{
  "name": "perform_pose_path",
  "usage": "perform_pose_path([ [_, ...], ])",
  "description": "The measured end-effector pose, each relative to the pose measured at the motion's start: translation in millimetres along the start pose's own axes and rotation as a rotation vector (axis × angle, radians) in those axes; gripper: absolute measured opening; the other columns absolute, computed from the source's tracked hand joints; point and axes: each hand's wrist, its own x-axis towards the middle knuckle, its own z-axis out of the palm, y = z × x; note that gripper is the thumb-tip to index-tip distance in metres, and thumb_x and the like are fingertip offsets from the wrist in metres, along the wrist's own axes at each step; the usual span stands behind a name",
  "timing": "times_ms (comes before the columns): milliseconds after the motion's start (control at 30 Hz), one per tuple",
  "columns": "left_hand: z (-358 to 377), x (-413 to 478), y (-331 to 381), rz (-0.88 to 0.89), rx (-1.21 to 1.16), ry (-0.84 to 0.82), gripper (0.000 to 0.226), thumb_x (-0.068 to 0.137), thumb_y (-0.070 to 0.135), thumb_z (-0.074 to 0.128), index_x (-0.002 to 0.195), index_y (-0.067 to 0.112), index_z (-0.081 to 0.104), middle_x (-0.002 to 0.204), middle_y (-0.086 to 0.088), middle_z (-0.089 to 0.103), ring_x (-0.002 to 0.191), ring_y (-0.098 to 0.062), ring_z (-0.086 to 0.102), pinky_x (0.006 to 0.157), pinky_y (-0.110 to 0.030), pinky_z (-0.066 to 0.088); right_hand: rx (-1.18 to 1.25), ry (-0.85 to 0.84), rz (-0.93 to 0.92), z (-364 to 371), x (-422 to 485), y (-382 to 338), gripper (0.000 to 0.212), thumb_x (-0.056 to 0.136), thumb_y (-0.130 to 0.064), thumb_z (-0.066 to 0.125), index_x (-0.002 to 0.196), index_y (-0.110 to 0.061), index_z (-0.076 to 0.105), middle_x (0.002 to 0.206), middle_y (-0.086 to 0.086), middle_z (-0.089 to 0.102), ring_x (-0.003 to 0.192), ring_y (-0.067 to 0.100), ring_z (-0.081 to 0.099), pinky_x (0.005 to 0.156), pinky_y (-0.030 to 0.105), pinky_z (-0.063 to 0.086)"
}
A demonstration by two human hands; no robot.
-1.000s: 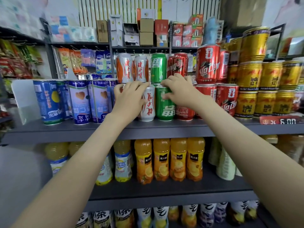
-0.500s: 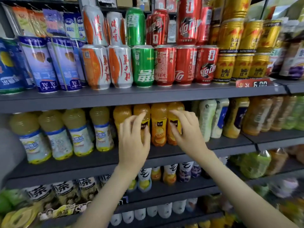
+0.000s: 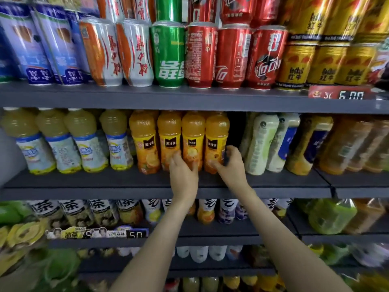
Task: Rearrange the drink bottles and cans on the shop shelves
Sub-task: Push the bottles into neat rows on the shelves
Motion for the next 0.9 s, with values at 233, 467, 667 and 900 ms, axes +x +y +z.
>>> perform_pose_path([
  [233, 36, -2, 6, 0.002, 0.075, 0.143, 0.064, 0.089, 0.020, 0.063, 0.141, 0.000, 0.033, 0.136, -0.019, 0.044, 0.129, -0.034, 0.039, 0.106, -0.041, 0.036, 0.012, -0.130, -0.039, 5, 28, 9, 0.058, 0.077, -0.026, 0.077, 0.124, -0.007, 0.049, 0.116, 0.010, 0.058, 0.108, 0.024, 0.056, 0.089, 0.034, 0.046],
  [467, 46, -38, 50, 0.191, 0.005, 0.181, 0.043, 0.088, 0.012, 0.061, 0.127, 0.003, 0.046, 0.123, -0.015, 0.046, 0.119, -0.028, 0.042, 0.099, -0.038, 0.039, 0.037, -0.021, -0.171, -48, -9, 12, 0.037, 0.092, -0.016, 0.058, 0.127, -0.008, 0.050, 0.114, 0.004, 0.057, 0.097, 0.009, 0.054, 0.083, 0.019, 0.044],
  [667, 105, -45, 99, 0.128, -0.135, -0.180, 0.070, 0.081, 0.036, 0.071, 0.133, 0.004, 0.038, 0.131, -0.011, 0.045, 0.123, -0.024, 0.043, 0.098, -0.029, 0.038, -0.058, 0.313, -0.005, -109, -5, 51, 0.034, 0.093, -0.014, 0.055, 0.125, -0.007, 0.043, 0.116, 0.006, 0.049, 0.107, 0.021, 0.050, 0.086, 0.029, 0.043],
  [900, 131, -18, 93, 0.069, -0.146, -0.288, 0.054, 0.073, 0.037, 0.079, 0.110, 0.009, 0.051, 0.110, -0.005, 0.061, 0.099, -0.019, 0.059, 0.074, -0.025, 0.044, -0.049, 0.188, 0.153, -124, 19, 82, 0.061, 0.092, -0.018, 0.057, 0.145, -0.007, 0.029, 0.142, 0.011, 0.044, 0.127, 0.026, 0.045, 0.099, 0.031, 0.040],
])
